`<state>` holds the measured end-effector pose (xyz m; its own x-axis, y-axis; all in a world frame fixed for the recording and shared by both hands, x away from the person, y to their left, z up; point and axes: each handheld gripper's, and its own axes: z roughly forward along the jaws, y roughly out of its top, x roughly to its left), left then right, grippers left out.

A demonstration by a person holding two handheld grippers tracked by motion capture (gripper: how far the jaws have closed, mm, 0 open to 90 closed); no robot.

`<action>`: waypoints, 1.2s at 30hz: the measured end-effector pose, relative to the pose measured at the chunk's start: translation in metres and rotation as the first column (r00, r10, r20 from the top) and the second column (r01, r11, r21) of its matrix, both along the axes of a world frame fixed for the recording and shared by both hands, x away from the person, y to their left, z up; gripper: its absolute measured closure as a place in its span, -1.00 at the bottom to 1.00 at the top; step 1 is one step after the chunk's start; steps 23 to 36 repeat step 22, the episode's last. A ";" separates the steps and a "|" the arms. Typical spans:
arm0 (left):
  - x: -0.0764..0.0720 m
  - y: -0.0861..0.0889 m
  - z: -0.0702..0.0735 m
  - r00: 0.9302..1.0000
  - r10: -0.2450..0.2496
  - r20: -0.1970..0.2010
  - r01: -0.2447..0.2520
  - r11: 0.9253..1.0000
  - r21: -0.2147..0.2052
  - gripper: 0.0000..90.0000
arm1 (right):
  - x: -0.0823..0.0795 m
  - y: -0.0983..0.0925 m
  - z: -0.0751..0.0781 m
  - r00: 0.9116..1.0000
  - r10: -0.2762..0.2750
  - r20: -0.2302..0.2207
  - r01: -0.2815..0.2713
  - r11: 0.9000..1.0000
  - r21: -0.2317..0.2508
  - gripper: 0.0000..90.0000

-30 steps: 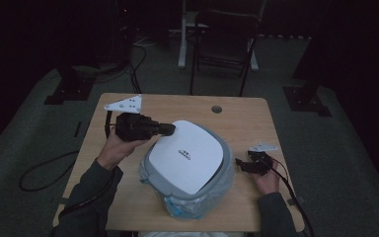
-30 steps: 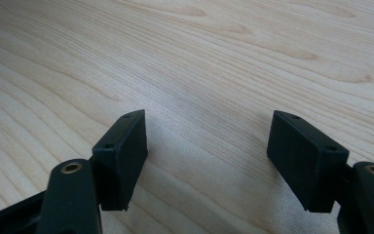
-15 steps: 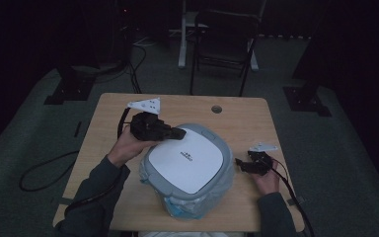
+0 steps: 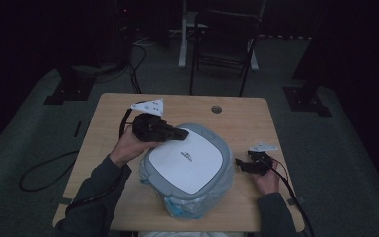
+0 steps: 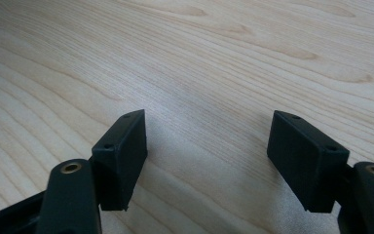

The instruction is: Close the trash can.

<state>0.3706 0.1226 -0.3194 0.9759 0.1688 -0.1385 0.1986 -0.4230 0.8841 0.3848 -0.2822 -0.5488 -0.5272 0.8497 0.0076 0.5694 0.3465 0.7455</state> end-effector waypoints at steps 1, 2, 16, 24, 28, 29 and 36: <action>0.000 0.004 0.000 1.000 0.013 0.002 -0.013 1.000 -0.018 1.00 | 0.000 0.000 0.000 1.000 0.000 0.000 0.000 1.000 0.000 -0.34; 0.001 0.008 0.000 1.000 0.025 0.002 -0.025 0.999 -0.036 1.00 | 0.000 0.000 0.000 1.000 0.000 0.000 0.000 1.000 0.000 -0.34; 0.007 0.086 -0.011 0.946 0.325 -0.002 -0.323 0.941 -0.102 0.87 | 0.000 0.000 0.000 1.000 0.001 0.000 -0.001 1.000 0.000 -0.34; 0.004 0.102 -0.034 0.915 0.401 -0.028 -0.402 0.911 -0.090 0.71 | 0.000 0.000 0.000 1.000 0.004 0.000 -0.004 1.000 -0.001 -0.36; 0.004 0.102 -0.034 0.915 0.401 -0.028 -0.402 0.911 -0.090 0.71 | 0.000 0.000 0.000 1.000 0.004 0.000 -0.004 1.000 -0.001 -0.36; 0.004 0.102 -0.034 0.915 0.401 -0.028 -0.402 0.911 -0.090 0.71 | 0.000 0.000 0.000 1.000 0.004 0.000 -0.004 1.000 -0.001 -0.36; 0.004 0.102 -0.034 0.915 0.401 -0.028 -0.402 0.911 -0.090 0.71 | 0.000 0.000 0.000 1.000 0.004 0.000 -0.004 1.000 -0.001 -0.36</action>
